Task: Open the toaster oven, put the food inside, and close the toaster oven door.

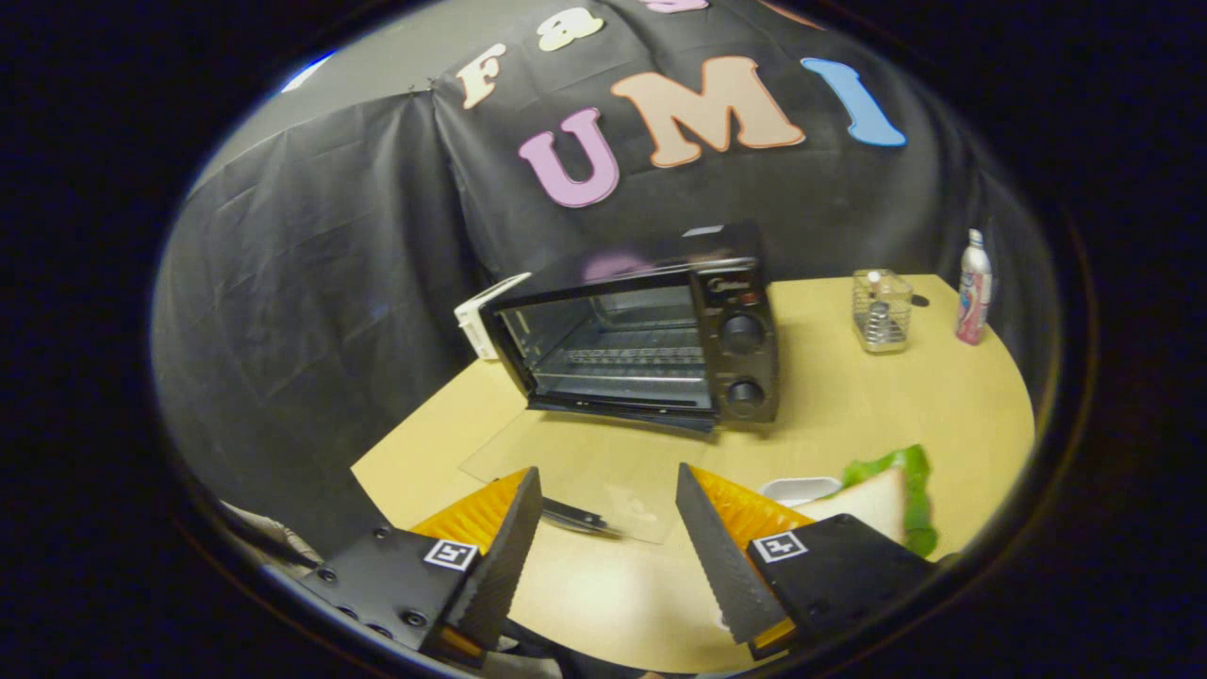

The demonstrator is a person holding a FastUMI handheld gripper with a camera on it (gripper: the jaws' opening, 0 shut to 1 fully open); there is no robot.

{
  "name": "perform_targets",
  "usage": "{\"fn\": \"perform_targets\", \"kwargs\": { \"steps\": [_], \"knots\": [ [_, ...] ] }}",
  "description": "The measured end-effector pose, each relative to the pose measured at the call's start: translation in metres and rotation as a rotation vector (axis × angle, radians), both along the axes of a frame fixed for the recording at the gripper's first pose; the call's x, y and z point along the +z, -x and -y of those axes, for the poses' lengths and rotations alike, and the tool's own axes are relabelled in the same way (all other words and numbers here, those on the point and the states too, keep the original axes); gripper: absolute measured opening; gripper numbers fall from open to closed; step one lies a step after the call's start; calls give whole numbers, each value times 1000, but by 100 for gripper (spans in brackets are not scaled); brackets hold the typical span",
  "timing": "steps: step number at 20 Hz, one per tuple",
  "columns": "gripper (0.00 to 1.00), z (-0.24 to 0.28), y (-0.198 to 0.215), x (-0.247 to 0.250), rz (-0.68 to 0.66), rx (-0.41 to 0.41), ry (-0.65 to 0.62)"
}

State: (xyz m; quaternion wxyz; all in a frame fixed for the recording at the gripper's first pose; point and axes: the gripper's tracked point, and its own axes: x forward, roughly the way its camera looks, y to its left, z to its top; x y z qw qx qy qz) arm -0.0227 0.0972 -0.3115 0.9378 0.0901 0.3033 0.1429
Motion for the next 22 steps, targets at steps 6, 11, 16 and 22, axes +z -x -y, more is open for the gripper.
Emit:
{"fn": "perform_targets", "kwargs": {
  "steps": [6,11,16,22],
  "knots": [
    [90,109,9,37,-42,-170,33],
    [90,138,38,-7,-239,-203,-46],
    [90,139,53,-36,-353,-200,-103],
    [90,132,51,-68,-438,-207,-178]
  ]
}}
